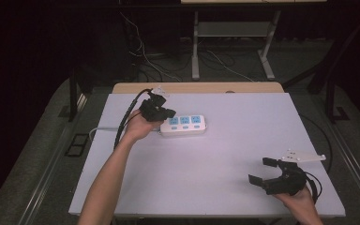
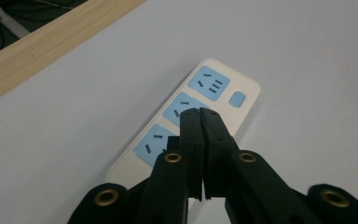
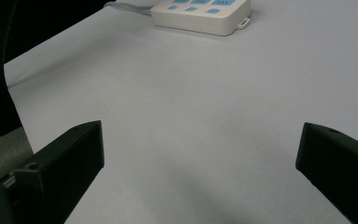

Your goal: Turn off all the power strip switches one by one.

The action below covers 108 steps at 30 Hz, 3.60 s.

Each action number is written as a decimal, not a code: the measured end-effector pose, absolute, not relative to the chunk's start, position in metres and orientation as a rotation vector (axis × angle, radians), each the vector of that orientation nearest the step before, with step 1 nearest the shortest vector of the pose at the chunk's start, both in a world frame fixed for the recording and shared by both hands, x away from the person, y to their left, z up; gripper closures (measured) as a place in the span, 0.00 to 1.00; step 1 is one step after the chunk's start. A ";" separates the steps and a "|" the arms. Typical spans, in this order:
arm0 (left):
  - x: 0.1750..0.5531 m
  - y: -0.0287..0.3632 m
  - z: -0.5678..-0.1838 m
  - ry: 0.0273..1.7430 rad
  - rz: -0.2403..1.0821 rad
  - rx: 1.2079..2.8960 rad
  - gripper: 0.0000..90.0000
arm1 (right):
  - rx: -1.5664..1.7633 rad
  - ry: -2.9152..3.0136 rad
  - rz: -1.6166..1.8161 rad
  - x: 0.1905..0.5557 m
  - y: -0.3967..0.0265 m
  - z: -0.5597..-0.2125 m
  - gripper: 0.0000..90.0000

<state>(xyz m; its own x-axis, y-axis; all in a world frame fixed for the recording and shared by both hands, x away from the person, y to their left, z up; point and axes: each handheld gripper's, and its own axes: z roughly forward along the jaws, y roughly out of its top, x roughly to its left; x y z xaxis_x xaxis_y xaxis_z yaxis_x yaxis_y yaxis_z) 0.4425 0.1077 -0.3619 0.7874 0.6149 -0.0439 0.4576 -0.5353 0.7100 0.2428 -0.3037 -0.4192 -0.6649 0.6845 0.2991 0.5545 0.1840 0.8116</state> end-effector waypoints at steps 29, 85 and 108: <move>0.454 0.114 -0.409 0.897 0.171 2.258 0.99 | 1.216 2.313 1.491 0.242 -0.305 -0.420 0.01; 0.448 0.092 -0.414 0.811 0.197 2.295 1.00 | 1.205 2.300 1.499 0.241 -0.308 -0.419 0.01; 0.449 0.073 -0.380 0.731 0.244 2.355 1.00 | 1.209 2.295 1.502 0.241 -0.309 -0.418 0.01</move>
